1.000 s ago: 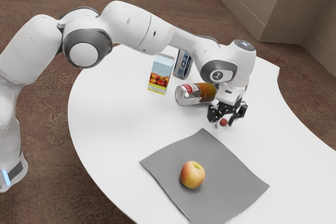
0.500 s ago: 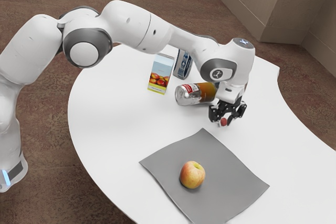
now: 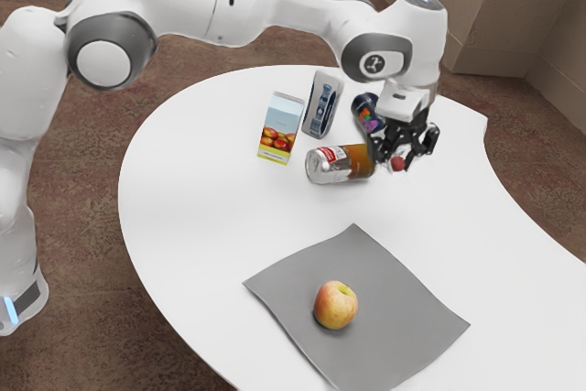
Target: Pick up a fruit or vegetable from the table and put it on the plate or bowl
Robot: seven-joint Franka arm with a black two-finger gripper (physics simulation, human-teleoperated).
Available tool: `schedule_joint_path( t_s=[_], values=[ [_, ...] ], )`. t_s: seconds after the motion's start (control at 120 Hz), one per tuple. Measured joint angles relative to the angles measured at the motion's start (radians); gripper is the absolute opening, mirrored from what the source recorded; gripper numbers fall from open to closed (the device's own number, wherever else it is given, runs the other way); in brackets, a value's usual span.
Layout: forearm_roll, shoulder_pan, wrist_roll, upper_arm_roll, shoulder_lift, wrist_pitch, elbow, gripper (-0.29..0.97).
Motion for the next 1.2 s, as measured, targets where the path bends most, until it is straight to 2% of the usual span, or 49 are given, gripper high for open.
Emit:
schedule_joint_path(
  t_s=[0.05,0.133,0.192,0.25,0.367,0.567,0.917,1.2],
  values=[
    [0.0,0.001,0.002,0.001,-0.096,-0.022,-0.061,0.14],
    [-0.001,0.006,0.003,0.001,-0.32,-0.037,-0.265,0.15],
    [-0.002,-0.004,0.004,0.001,-0.386,-0.048,-0.363,0.14],
    [-0.013,-0.067,0.005,0.001,-0.414,-0.055,-0.428,0.13],
    [-0.039,-0.201,0.002,0.001,-0.427,-0.063,-0.487,0.13],
    [-0.074,-0.281,-0.006,0.001,-0.423,-0.067,-0.511,0.13],
    [-0.091,-0.288,-0.021,-0.005,-0.361,-0.012,-0.503,0.13],
    [-0.085,-0.256,-0.027,-0.005,-0.349,0.01,-0.502,0.13]
  ],
)
